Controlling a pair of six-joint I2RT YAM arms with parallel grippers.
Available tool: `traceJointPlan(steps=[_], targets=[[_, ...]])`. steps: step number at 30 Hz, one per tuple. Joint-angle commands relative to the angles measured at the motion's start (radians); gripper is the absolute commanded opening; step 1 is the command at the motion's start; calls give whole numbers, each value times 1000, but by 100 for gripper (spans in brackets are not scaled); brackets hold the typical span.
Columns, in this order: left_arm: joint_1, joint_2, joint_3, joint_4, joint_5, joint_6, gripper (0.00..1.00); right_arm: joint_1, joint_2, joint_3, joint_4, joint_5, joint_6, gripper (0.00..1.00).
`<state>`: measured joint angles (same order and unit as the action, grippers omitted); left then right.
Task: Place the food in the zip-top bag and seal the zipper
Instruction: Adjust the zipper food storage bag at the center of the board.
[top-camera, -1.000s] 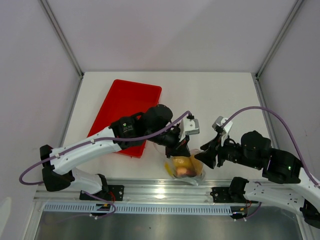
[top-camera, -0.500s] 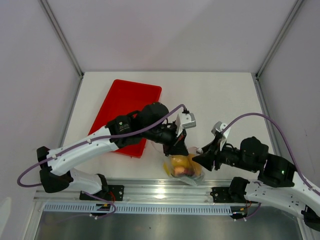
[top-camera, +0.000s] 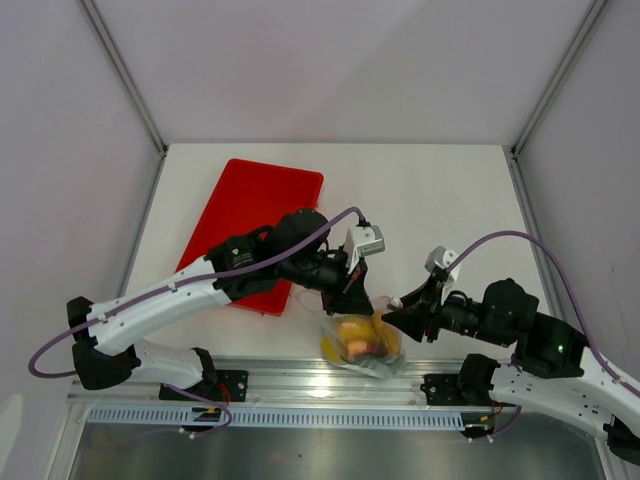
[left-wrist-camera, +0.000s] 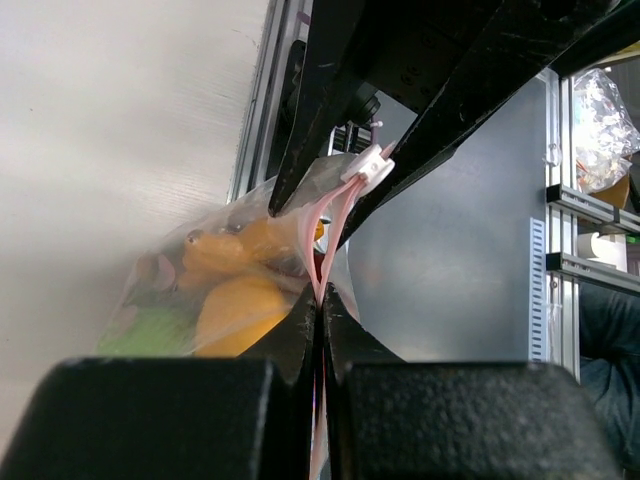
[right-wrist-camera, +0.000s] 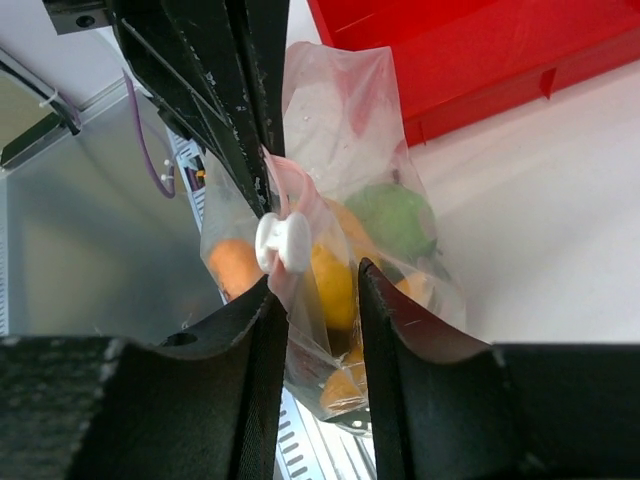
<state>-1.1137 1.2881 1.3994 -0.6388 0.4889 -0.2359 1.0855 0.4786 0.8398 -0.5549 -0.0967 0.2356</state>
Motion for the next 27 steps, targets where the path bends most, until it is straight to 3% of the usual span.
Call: traceJointPlan(steps=[1, 4, 5, 7, 14, 16, 17, 18, 21, 24, 27], targets=[[8, -50, -8, 77, 31, -32, 1, 4, 8, -18, 107, -49, 7, 35], [8, -62, -17, 85, 33, -36, 1, 4, 14, -42, 138, -69, 14, 27], [8, -65, -17, 83, 33, -34, 1, 4, 14, -50, 154, -70, 21, 12], [8, -70, -25, 83, 31, -33, 1, 4, 6, -70, 170, -61, 28, 0], [8, -128, -92, 120, 8, 10, 1, 1, -17, -74, 228, -23, 129, 0], [6, -168, -140, 191, 7, 20, 16, 1, -14, -71, 240, -43, 139, 0], [6, -179, -151, 217, 2, 21, 31, 1, -12, -70, 242, -66, 136, 0], [6, -187, -169, 255, 0, 26, 58, 1, -8, -68, 243, -77, 128, 0], [6, -184, -165, 283, 0, 35, 89, 1, 11, -59, 236, -83, 125, 0], [6, -153, -136, 297, 13, 46, 99, -1, 38, -51, 231, -116, 122, 0], [6, -121, -106, 300, 37, 50, 100, 1, 57, -50, 237, -144, 120, 0]])
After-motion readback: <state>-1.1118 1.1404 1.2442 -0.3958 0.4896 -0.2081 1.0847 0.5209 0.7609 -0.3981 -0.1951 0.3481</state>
